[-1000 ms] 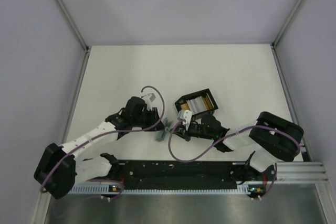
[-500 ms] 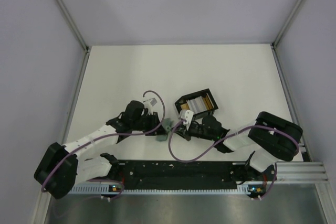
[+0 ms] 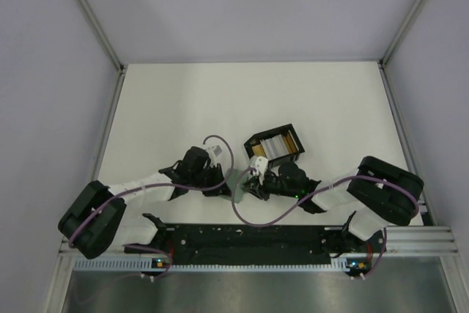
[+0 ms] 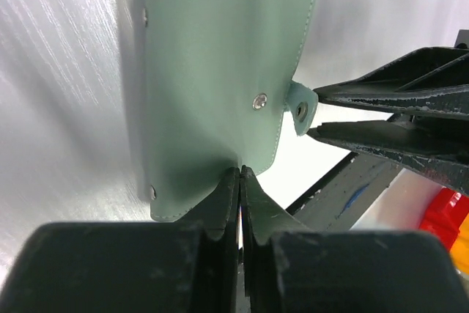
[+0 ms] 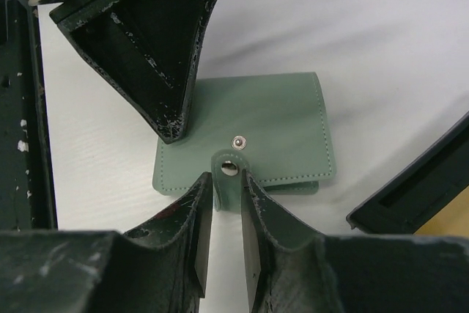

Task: Put the credit cards into the card holder
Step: Close the card holder at the center of the board.

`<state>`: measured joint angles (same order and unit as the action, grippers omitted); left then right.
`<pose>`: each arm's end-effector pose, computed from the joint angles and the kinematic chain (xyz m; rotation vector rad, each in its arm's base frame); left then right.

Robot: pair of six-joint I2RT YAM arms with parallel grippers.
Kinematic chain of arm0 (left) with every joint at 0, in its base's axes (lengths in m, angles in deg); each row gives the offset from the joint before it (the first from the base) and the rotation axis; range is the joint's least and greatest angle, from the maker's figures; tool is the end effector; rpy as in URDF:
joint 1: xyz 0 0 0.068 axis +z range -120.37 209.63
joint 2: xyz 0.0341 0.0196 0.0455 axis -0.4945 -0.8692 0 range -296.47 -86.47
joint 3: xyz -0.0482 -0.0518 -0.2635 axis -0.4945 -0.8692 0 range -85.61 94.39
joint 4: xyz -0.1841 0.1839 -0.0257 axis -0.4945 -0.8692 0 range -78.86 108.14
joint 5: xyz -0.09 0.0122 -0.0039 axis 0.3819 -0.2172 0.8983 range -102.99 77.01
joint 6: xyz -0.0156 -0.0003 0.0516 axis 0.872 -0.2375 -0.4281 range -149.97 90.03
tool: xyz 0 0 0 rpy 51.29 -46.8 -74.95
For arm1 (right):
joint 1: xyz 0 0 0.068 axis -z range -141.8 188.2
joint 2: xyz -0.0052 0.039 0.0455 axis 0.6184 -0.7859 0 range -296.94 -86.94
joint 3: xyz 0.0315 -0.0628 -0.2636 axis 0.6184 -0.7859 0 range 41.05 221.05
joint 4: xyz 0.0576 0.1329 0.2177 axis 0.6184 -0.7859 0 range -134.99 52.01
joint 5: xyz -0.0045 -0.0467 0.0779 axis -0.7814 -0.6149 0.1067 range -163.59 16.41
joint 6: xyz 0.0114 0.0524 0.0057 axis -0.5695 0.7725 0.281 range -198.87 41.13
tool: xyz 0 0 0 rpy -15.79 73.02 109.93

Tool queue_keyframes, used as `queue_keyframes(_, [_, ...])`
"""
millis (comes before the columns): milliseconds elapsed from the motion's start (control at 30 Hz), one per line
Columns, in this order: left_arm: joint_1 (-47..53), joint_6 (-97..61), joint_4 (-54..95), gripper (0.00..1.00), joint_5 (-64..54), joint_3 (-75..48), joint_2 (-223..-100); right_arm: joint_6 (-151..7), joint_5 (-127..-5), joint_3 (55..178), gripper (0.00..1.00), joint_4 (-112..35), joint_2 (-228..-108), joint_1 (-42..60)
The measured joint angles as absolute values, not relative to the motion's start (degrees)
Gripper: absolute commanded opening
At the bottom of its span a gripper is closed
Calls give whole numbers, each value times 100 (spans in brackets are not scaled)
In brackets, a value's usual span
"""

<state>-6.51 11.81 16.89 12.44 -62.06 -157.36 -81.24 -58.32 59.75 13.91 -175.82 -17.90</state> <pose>0.1638 -0.1386 0.1439 0.0951 2.6460 -1.0896 0.1358 0.2187 0.1333 -1.1281 1.6252 0.8785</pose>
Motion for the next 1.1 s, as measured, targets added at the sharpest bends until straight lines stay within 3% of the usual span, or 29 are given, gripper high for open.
queue_keyframes(300, [-847,1411,1828,7,652,-6274,-15666,-7899,-6061,6456,27,-303,-16874,-1792])
queue_keyframes(433, [-854,1437,1815,19,377,-6355,-15406,-7278,-6496,7169,17,-1446,-16421,-1790])
queue_keyframes(500, [-865,1406,1815,26,276,-6355,-15330,-6845,-6704,7695,7,-2069,-16441,-1781])
queue_keyframes(733, [-869,1059,1588,50,-248,-6169,-14908,-5525,-7060,8106,9,-2867,-16614,-1774])
queue_keyframes(1100, [-874,637,1557,56,-557,-6208,-15144,-4367,-7073,7523,19,-3048,-16443,-1777])
